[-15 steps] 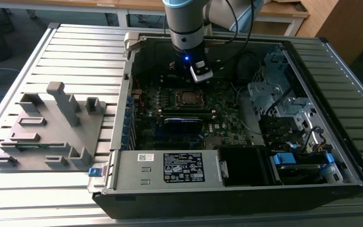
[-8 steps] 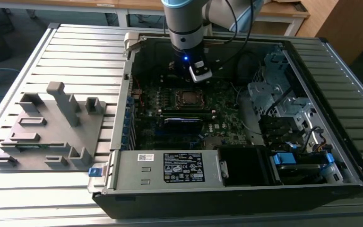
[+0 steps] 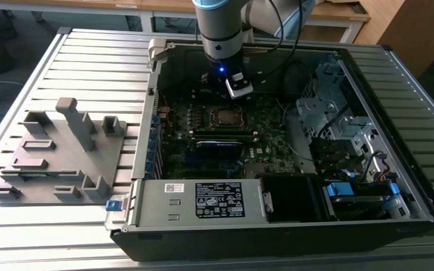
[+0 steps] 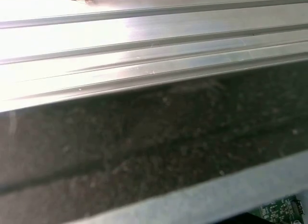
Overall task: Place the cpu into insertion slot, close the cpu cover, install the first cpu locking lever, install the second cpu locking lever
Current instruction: 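Install the first cpu locking lever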
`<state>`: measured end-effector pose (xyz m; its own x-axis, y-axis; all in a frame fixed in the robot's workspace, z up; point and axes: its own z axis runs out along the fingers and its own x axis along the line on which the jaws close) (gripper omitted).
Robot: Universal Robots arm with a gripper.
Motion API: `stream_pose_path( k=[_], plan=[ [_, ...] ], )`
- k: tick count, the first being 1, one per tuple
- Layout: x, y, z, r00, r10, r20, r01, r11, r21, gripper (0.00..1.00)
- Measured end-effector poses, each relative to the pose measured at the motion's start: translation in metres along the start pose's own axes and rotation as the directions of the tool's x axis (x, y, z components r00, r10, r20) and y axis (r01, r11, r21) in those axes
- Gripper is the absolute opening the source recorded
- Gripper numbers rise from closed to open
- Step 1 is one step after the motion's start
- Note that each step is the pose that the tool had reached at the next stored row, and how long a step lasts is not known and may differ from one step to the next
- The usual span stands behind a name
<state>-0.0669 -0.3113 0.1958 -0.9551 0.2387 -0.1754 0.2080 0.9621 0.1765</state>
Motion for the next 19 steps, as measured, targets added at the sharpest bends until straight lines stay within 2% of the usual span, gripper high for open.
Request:
stream_pose_path(
  k=[19],
  plan=[
    [-0.0029,0.0005,0.0007,1.0000,0.000,0.0017,0.000,1.0000,0.0066,0.10]
  ],
)
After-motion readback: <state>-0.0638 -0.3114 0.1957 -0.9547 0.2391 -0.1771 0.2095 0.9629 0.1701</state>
